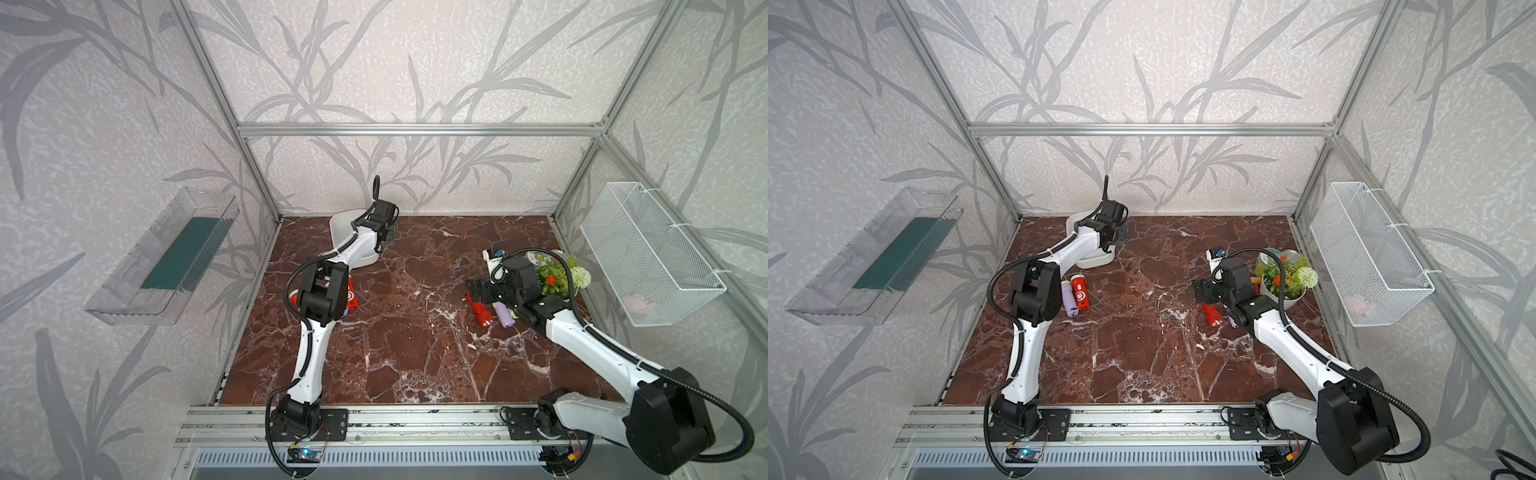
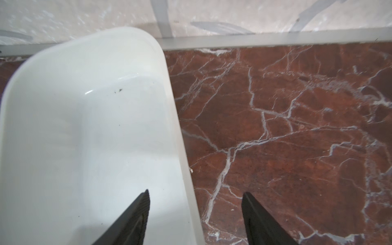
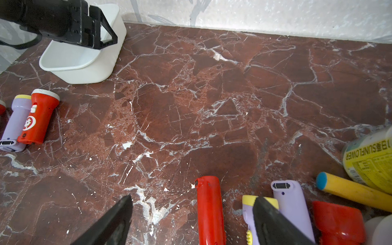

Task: Put the flashlights into the storage boxes
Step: Move the storage box to the center of the board.

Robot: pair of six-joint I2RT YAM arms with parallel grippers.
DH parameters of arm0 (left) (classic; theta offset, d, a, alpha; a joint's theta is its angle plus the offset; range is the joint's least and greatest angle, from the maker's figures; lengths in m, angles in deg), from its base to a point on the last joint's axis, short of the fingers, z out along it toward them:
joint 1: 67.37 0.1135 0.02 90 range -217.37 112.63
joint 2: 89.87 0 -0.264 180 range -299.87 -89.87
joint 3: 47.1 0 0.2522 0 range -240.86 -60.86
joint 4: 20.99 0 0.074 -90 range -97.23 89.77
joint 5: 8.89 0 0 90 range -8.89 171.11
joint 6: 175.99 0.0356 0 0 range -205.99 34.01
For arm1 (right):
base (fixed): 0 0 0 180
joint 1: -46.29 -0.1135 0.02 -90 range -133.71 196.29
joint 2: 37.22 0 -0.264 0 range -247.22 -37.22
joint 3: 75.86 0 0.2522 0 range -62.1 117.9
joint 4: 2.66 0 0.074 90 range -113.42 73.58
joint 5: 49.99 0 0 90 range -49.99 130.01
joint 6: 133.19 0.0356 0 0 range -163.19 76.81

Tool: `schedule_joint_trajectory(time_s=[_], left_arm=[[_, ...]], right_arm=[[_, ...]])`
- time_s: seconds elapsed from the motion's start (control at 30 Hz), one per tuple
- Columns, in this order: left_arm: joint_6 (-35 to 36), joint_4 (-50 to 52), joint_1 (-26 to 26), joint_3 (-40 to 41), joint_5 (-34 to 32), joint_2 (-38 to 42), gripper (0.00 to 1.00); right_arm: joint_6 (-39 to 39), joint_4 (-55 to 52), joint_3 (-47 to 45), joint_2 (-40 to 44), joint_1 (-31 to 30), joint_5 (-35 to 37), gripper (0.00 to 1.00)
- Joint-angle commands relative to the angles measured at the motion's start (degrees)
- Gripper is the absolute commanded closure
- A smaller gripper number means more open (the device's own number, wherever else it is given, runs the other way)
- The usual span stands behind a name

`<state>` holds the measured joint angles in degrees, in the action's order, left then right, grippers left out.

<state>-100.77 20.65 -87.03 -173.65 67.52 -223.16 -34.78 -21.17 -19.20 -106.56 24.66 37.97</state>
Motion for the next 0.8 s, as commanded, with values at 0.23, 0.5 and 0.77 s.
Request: schedule_joint_trajectory(time_s=[0.23,0.5,0.77], left_arm=[[-1.28,2.18,0.24,-1.47,1.58,-1.44,0.47],[-2.30,2.35,0.16,-1.47,3.67,-2.06,0.73],[-4.41,2.80,-0.28,-0.65,5.50,-2.08,0.88]], right_arm=[[1.04,1.46,-0.31,-1.72,0.36,-0.96,0.11],[1.00,1.02,-0.62,-0.84,0.36,-0.87,0.11],[2.13,2.29,-1.90,0.36,0.36,-1.89,0.11]])
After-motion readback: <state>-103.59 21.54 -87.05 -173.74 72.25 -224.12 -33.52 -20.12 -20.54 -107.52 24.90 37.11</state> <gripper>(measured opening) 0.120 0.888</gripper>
